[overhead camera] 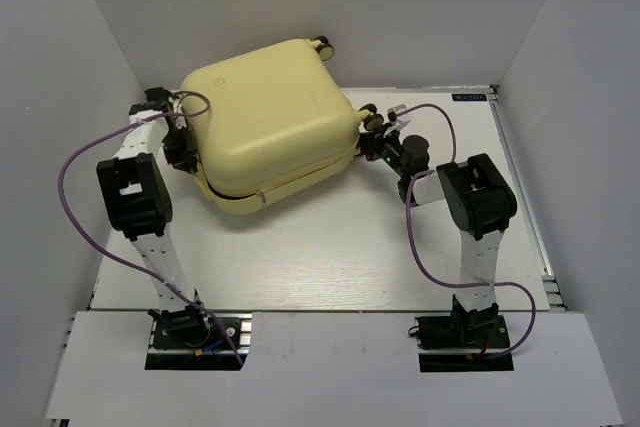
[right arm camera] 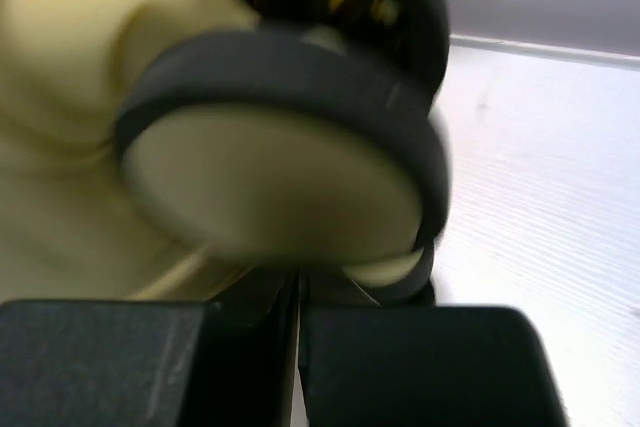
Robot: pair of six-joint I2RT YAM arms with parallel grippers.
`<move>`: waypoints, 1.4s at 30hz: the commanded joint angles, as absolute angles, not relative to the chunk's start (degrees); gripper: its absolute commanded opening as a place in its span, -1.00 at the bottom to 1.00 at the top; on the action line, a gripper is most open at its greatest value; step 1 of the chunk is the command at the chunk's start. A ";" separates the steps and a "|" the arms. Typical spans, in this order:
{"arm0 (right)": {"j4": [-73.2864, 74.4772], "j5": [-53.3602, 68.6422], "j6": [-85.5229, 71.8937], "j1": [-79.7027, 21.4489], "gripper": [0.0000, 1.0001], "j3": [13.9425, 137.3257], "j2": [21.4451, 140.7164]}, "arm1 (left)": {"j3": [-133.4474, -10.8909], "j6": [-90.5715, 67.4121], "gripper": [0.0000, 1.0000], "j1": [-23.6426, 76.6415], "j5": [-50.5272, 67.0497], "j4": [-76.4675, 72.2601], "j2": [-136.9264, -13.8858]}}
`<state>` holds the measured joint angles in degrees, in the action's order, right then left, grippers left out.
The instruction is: Pack the luggage
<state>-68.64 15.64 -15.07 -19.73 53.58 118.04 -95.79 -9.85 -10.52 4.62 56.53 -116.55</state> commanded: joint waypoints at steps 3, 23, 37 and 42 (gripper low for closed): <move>-77.23 2.03 -17.91 -18.72 -1.00 52.82 119.44 | -104.40 9.82 -1.00 2.00 17.05 50.71 -123.65; -88.25 35.39 -38.75 -8.45 -1.00 54.75 124.28 | -113.99 9.41 -1.00 1.50 20.12 50.98 -131.75; -72.86 22.70 -28.66 -7.38 -1.00 65.99 126.56 | -120.67 12.48 -1.00 0.79 24.96 53.35 -136.14; -70.50 21.53 -27.60 -7.65 -1.00 76.36 131.39 | -121.20 13.45 -1.00 0.79 26.19 53.88 -136.84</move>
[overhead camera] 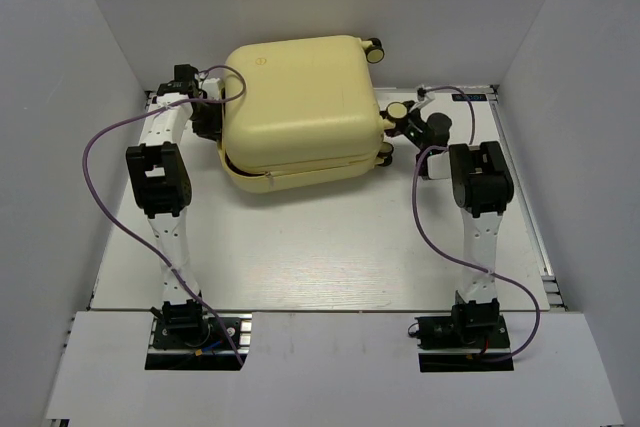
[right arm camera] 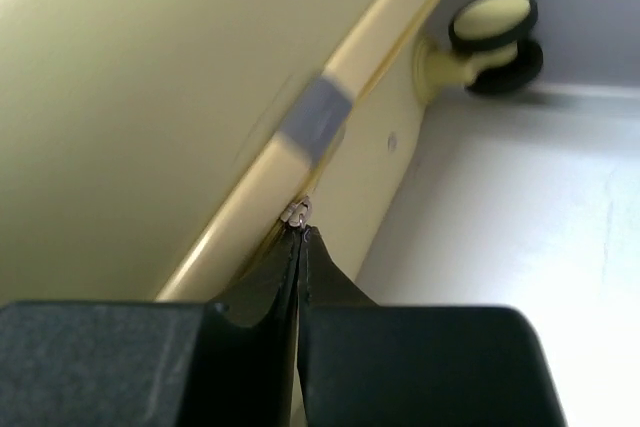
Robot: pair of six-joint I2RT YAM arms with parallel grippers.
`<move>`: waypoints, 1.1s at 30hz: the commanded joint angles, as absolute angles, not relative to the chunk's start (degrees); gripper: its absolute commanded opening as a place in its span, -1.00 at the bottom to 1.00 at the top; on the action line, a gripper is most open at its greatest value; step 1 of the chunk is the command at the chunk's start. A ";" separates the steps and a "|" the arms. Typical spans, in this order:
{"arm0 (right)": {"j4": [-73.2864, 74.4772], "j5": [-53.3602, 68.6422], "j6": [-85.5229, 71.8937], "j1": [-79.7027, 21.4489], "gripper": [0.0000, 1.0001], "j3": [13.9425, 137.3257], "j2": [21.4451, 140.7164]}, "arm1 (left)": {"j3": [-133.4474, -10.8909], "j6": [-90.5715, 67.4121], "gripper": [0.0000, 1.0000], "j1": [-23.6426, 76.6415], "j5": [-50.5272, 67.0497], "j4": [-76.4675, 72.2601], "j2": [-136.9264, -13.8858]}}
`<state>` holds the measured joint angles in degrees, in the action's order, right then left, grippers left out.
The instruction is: Pack the luggage
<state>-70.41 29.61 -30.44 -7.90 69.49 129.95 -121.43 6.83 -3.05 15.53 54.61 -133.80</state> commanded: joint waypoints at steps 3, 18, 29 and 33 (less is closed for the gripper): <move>-69.70 22.06 -28.03 -7.56 -1.00 84.62 136.12 | -121.55 14.50 -1.00 0.79 27.07 54.14 -137.37; -59.40 4.83 -18.37 -9.05 -1.00 125.64 159.27 | -123.75 21.71 -1.00 0.97 31.90 59.32 -139.83; -79.36 31.61 -17.83 -13.62 -1.00 75.78 128.09 | -127.78 16.26 -1.00 2.20 34.98 51.60 -138.95; -80.78 33.75 -17.32 -17.30 -1.00 62.52 120.86 | -128.67 16.70 -0.95 3.08 36.03 51.24 -138.34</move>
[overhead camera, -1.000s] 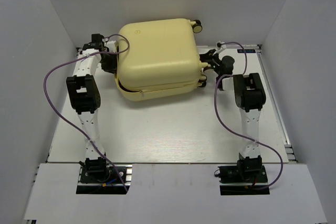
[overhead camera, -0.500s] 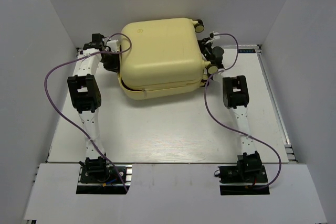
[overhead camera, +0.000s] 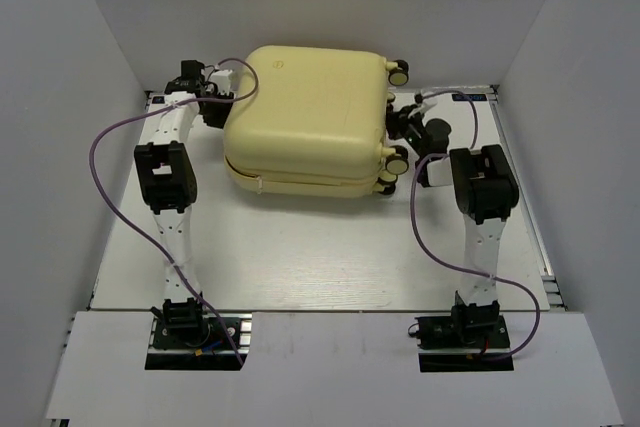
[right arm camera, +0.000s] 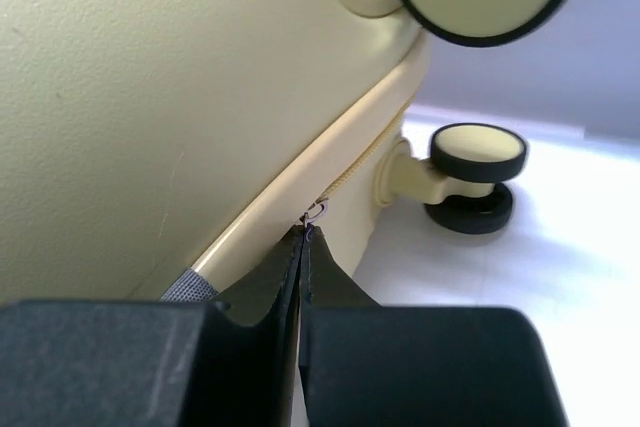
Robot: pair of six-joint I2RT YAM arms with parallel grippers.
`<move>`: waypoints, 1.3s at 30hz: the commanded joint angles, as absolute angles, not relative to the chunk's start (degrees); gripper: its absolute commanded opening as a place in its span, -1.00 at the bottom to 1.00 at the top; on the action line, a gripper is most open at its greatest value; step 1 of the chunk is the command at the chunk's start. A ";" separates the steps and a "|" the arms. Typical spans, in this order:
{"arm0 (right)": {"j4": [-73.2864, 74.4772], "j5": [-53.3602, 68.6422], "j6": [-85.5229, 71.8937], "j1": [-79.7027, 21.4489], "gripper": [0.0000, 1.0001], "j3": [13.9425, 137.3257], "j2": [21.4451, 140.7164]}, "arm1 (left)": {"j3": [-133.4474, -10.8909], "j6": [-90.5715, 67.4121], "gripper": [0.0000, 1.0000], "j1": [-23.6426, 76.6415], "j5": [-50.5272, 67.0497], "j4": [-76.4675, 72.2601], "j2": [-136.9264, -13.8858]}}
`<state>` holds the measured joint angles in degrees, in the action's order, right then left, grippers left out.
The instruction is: Pack the luggage
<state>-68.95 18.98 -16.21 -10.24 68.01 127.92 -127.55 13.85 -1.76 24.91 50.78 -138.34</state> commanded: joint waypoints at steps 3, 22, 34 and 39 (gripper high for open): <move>-81.20 35.85 -19.59 -19.41 -1.00 55.91 115.16 | -128.06 14.07 -0.10 2.99 32.98 49.84 -137.55; -67.76 15.14 -20.30 -29.71 -1.00 26.20 87.11 | -125.77 -19.16 1.00 -2.90 -15.11 63.87 -110.49; -58.65 8.70 -18.81 -30.41 -1.00 24.17 80.51 | -121.13 -16.17 1.00 3.74 -12.32 79.54 -92.47; -53.18 8.96 -17.67 -31.20 -1.00 26.19 78.40 | -108.32 -22.83 1.00 24.49 -16.07 77.87 -80.80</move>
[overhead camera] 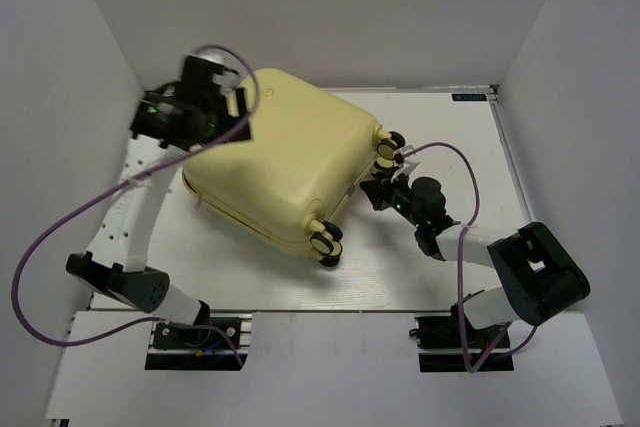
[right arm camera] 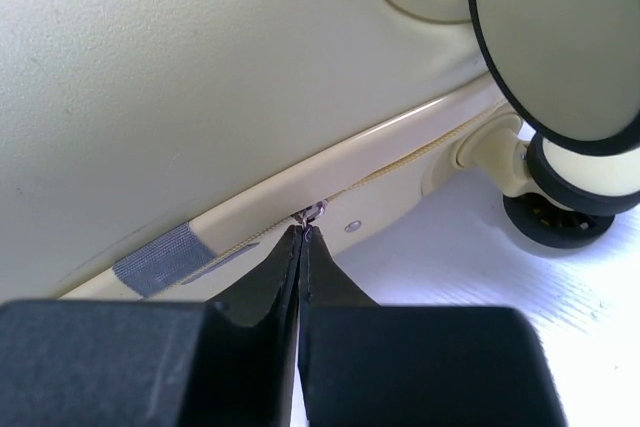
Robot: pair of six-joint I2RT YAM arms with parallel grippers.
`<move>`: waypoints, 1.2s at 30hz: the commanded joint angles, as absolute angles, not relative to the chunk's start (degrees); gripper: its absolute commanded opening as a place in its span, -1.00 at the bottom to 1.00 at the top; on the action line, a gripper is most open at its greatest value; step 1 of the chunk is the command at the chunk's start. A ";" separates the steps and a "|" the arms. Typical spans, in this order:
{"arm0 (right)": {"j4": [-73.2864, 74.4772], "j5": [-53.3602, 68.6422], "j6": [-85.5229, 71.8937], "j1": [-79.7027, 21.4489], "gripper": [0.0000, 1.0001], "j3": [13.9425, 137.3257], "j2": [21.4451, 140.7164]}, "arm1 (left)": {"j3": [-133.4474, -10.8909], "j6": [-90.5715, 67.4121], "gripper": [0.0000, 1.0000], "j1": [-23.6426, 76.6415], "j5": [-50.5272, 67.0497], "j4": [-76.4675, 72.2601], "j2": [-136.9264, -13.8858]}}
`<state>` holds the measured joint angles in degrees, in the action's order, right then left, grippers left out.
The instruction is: Pack the luggage
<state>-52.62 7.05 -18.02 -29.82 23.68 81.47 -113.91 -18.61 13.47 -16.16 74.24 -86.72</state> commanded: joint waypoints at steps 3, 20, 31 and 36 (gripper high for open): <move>-50.02 8.62 -17.40 -31.55 -1.00 26.19 77.26 | -98.06 -34.51 1.00 38.91 -21.70 80.41 -77.44; -44.03 6.86 -11.16 -32.34 -1.00 24.26 72.34 | -87.72 -78.56 1.00 76.28 -36.20 85.51 -81.11; -44.21 5.80 -11.25 -32.08 -1.00 22.50 71.02 | -84.73 -83.65 0.74 75.15 -37.44 84.62 -84.99; -44.21 5.71 -11.69 -32.17 -1.00 22.24 71.28 | -77.63 -85.17 0.44 75.15 -35.34 82.89 -82.97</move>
